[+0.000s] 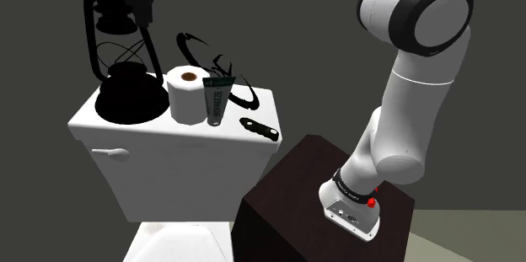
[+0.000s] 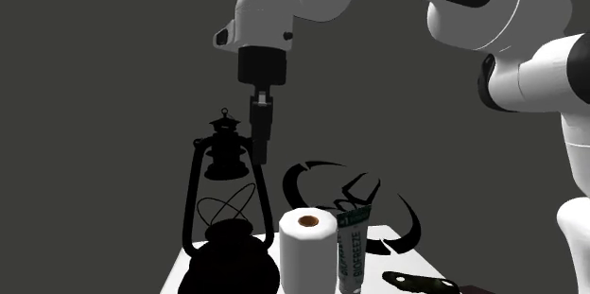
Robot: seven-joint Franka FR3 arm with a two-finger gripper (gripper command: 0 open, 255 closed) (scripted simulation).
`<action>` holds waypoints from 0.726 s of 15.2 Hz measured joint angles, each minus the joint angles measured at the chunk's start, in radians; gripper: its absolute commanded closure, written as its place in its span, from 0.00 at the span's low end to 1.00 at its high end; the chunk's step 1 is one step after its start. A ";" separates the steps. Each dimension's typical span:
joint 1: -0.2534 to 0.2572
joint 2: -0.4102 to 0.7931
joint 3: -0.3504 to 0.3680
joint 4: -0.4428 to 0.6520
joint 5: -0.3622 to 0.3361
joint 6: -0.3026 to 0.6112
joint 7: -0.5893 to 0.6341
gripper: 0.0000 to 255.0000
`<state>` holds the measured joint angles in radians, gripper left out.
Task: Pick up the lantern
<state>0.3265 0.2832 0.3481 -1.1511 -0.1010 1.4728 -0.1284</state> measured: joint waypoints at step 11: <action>0.085 0.180 -0.003 0.439 -0.070 -0.261 0.006 1.00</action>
